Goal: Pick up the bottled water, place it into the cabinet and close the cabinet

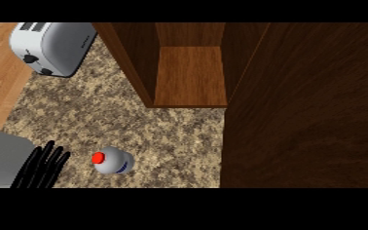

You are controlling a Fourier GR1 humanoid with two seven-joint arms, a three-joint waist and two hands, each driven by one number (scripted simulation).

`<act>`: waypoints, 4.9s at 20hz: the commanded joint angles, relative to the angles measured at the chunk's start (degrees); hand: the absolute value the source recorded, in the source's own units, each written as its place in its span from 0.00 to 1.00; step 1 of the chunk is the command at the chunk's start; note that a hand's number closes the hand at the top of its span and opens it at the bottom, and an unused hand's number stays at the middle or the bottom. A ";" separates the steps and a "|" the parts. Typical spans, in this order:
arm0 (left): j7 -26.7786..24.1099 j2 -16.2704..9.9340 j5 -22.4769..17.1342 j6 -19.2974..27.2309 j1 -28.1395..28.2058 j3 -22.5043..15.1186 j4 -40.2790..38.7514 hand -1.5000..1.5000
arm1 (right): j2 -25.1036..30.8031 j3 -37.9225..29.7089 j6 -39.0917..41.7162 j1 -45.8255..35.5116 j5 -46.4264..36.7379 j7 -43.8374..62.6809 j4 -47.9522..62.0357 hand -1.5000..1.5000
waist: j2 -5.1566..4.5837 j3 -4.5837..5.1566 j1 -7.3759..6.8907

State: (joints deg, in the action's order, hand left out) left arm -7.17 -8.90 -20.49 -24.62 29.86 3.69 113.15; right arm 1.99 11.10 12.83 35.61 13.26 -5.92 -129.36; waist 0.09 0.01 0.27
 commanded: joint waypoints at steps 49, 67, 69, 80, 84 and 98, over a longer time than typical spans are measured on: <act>-28.23 0.55 12.99 -12.82 -41.85 6.38 -82.84 0.00 | 1.41 2.71 -1.34 -1.38 -0.63 -4.44 4.98 0.00 | -0.22 0.03 0.12; -30.26 4.98 13.90 -15.14 -43.05 1.99 -84.12 1.00 | 1.68 3.67 -0.25 -0.46 -0.48 -6.16 6.96 0.00 | -0.16 0.04 0.56; -30.61 5.88 13.98 -15.19 -41.79 1.07 -82.36 1.00 | 3.49 -0.18 -0.19 -2.79 3.48 -2.47 4.74 0.00 | -0.17 0.03 0.16; -31.26 4.50 10.59 -11.28 -40.35 3.52 -79.50 1.00 | 2.24 3.15 0.23 -0.65 -1.15 -9.46 9.36 0.00 | -0.08 0.00 -0.02; -30.78 1.19 3.14 -6.97 -44.51 12.52 -82.41 1.00 | 4.05 2.56 1.09 1.38 1.35 -6.70 4.54 0.00 | -0.29 0.08 0.51; -19.38 1.71 -6.20 -8.17 -43.54 13.20 -73.31 1.00 | 3.67 8.01 -1.88 4.82 -2.10 -5.44 0.62 0.00 | 0.02 -0.01 0.13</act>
State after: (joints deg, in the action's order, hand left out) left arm -29.17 -7.10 -24.07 -31.70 -13.06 16.44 38.27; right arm 4.55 17.18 11.04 37.06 11.23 -12.53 -124.57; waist 0.10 -0.02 0.23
